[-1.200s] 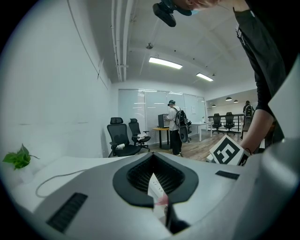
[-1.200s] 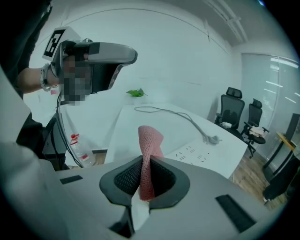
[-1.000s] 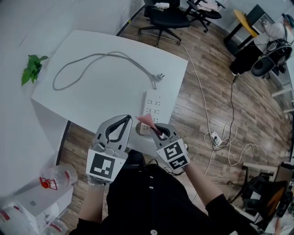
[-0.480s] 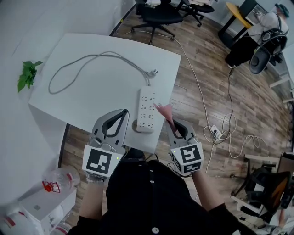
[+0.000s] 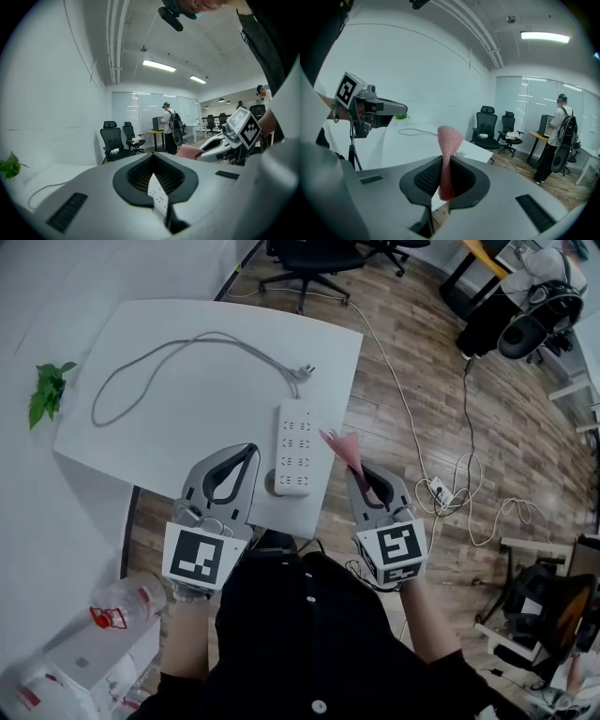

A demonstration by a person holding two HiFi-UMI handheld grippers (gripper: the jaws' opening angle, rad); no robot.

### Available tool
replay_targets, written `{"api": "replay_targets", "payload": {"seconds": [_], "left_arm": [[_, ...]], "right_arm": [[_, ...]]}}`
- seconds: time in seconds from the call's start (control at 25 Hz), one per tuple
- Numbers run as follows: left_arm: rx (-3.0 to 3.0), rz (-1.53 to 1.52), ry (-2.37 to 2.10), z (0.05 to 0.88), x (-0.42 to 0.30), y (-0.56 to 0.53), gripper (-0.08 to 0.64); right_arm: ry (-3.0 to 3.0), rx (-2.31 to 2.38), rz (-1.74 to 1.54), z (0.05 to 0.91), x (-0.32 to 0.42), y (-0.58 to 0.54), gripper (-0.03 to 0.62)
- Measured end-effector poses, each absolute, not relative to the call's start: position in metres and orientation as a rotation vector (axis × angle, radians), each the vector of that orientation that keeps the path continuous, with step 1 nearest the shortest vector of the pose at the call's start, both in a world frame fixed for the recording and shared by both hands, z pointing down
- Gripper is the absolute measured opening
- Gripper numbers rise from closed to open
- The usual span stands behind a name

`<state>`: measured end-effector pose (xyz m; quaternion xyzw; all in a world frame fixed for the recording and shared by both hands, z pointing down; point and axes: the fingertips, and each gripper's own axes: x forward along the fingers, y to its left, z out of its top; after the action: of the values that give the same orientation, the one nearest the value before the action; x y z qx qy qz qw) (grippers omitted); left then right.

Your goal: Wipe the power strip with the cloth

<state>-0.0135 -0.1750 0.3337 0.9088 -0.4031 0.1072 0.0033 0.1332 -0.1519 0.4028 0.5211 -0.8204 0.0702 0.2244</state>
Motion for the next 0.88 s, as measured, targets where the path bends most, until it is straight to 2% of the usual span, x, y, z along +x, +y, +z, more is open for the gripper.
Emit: {"api": "replay_targets", "payload": {"seconds": [0.88], "left_arm": [[2.861, 0.329, -1.250, 0.335, -0.012, -0.177, 0.011]], "right_arm": [[-2.277, 1.423, 0.169, 0.400, 0.123, -0.155, 0.055]]}}
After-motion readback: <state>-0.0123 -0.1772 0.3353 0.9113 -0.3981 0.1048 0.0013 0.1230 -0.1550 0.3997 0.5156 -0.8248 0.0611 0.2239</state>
